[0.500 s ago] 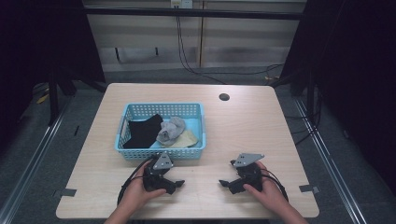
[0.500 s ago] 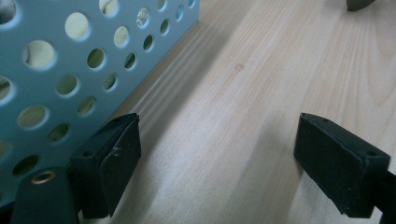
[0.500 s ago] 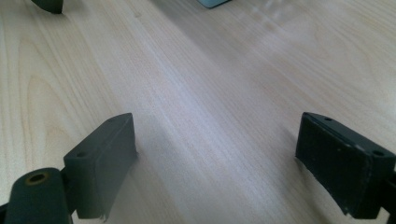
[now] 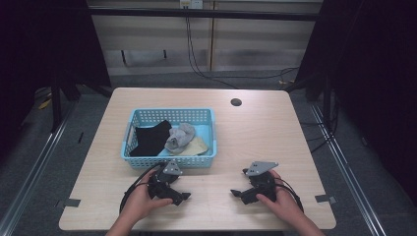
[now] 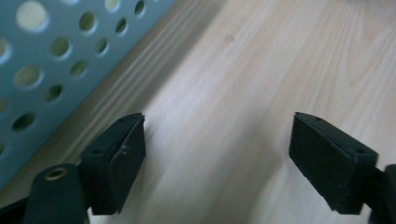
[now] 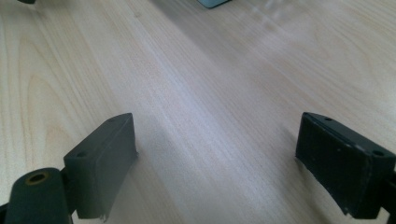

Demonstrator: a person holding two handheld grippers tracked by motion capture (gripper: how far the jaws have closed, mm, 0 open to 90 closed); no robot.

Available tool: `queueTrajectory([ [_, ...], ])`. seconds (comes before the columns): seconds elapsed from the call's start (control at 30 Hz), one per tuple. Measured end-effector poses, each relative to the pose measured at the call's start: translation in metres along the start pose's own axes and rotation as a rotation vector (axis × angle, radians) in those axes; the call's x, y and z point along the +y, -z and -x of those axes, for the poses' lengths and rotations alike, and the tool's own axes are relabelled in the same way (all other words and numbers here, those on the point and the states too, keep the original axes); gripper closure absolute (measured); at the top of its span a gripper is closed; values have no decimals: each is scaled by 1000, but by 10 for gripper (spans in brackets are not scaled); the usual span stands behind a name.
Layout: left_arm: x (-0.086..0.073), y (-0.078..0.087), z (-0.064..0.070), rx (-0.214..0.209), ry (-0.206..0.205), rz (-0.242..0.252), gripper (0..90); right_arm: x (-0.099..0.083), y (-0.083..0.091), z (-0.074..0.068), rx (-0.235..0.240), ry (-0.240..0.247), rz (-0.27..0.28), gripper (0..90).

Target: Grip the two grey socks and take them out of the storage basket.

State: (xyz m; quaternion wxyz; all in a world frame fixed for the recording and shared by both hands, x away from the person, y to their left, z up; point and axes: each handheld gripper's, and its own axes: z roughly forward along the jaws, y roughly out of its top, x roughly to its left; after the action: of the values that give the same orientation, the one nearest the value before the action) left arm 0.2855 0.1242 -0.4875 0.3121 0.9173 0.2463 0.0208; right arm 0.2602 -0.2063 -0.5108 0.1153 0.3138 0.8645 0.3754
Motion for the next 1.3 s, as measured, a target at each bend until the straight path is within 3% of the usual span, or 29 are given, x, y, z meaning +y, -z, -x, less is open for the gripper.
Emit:
queueTrajectory([
  [0.03,3,7,0,-20,14,-21,199,0,0,0,0,0,0,117],
  [0.3,16,30,-2,-50,74,-120,210,0,0,0,0,0,0,117],
  [0.63,42,50,-6,-65,81,-249,215,0,0,0,0,0,0,118],
  [0.87,61,62,-9,-86,84,-287,224,0,0,0,0,0,1,118],
  [1.07,80,75,-16,-73,99,-299,225,0,0,0,0,0,1,117],
  [1.3,93,80,-36,-59,128,-300,226,0,0,0,0,-2,2,117],
])
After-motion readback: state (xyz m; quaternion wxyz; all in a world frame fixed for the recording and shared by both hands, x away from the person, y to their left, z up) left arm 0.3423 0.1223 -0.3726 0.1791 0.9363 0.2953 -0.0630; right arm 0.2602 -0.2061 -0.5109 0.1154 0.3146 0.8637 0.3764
